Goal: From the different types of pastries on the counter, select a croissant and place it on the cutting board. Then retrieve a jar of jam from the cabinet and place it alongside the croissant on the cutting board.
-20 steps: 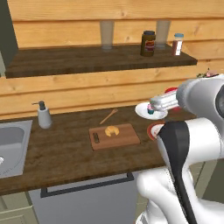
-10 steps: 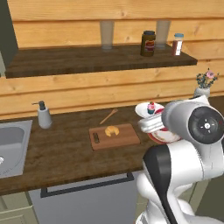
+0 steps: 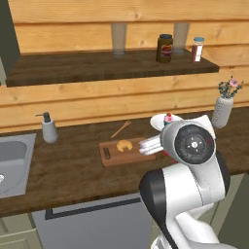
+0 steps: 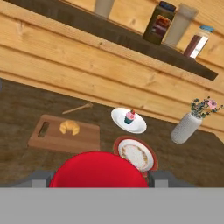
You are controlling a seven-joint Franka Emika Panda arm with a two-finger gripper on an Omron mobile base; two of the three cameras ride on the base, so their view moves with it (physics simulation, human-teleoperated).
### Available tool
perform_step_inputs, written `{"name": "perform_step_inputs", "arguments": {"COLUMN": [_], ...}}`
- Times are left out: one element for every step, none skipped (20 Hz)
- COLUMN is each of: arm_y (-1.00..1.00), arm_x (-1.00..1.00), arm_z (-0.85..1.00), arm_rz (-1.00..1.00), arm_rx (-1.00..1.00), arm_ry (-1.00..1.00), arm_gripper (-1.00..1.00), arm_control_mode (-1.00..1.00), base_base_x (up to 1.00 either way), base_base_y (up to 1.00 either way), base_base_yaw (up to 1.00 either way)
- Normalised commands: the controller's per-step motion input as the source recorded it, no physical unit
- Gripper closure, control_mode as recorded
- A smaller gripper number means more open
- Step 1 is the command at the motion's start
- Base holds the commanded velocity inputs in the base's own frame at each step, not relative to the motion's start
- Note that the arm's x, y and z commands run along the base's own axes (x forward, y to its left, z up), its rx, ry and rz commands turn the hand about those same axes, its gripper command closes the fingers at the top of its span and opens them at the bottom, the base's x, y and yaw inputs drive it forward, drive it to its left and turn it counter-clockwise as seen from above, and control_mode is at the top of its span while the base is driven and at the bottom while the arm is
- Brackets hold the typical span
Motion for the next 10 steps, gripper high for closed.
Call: {"name": "perform_step_inputs", "arguments": {"arm_y": [0.16,0.10,0.02,0.00,0.00,0.00,0.00,0.00,0.00,0.00], "arm_x": [0.21,0.29,0.38,0.48,0.53,0.61,0.65,0.69,0.79,0.81], "arm_z": [-0.55,-0.58,-0.59,-0.60,-0.62,-0.65,-0.65,-0.64,-0.66,-0.69], "arm_rz": [0.00,0.00,-0.03,-0.05,-0.08,-0.08,-0.09,-0.12,-0.14,-0.14], "arm_rx": [0.00,0.00,0.00,0.00,0.00,0.00,0.00,0.00,0.00,0.00], "arm_ry": [-0.07,-0.06,-0.06,-0.05,-0.06,-0.07,-0.07,-0.07,-0.06,-0.05], "arm_gripper": [1.00,1.00,1.00,1.00,1.00,1.00,1.00,1.00,1.00,1.00], "arm_control_mode": [-1.00,-1.00,-1.00,-1.00,-1.00,-1.00,-1.00,-1.00,-1.00,-1.00], "base_base_x": [0.00,0.00,0.00,0.00,0.00,0.00,0.00,0.00,0.00,0.00], "base_base_y": [0.00,0.00,0.00,0.00,0.00,0.00,0.00,0.00,0.00,0.00], "base_base_yaw": [0.00,0.00,0.00,0.00,0.00,0.00,0.00,0.00,0.00,0.00]}}
